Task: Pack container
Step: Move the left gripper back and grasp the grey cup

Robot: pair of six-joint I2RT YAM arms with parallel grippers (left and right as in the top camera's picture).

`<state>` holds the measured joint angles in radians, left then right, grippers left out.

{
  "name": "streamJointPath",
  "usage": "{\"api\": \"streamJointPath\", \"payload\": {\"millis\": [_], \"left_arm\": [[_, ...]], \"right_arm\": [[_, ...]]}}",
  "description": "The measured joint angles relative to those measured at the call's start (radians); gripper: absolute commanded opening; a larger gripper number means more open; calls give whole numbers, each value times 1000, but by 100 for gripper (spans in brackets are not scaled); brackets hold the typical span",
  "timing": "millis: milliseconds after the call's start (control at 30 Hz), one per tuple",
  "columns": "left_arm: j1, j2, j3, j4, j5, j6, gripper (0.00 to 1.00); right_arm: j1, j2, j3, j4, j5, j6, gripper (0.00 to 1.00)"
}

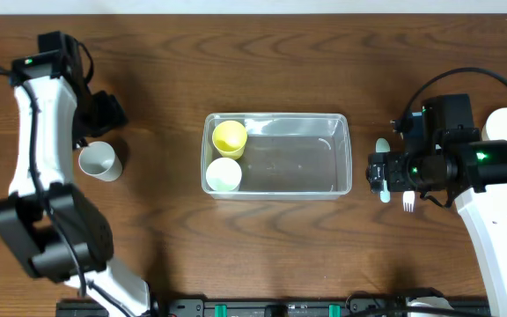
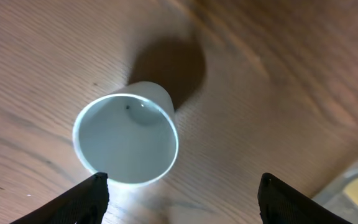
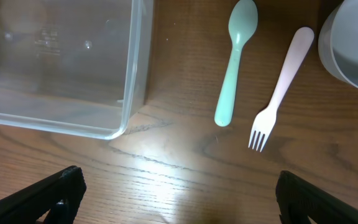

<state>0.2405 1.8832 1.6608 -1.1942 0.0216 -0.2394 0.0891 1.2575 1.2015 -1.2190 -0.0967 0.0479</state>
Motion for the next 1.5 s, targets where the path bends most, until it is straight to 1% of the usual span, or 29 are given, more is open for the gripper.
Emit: {"api": "streamJointPath", "payload": {"millis": [233,367,433,567,700,833,933,967,1167,1500], "left_arm": [[0,114,-1,-6,5,0,75],[0,160,-13,-7,6,0,70],[0,177,-22,-11,6,-2,63],[0,190,-35,-13,7,-4,39],[0,190,-35,-17,10,-2,25],[0,190,-35,-21,10,0,20],[0,190,-35,-23,10,0,19],[0,190,-35,-23,9,0,14],[0,190,-35,-24,10,0,6],[-1,190,-35,-26,10,0,6]], "right_arm": [[0,0,0,0,0,0,99],[0,0,0,0,0,0,99],[0,0,0,0,0,0,99],[0,0,0,-1,0,0,99],[0,0,0,-3,0,0,99],[0,0,0,-3,0,0,99],[0,0,0,-3,0,0,99],[0,0,0,-3,0,0,99],[0,0,0,-3,0,0,99],[0,0,0,-3,0,0,99]]}}
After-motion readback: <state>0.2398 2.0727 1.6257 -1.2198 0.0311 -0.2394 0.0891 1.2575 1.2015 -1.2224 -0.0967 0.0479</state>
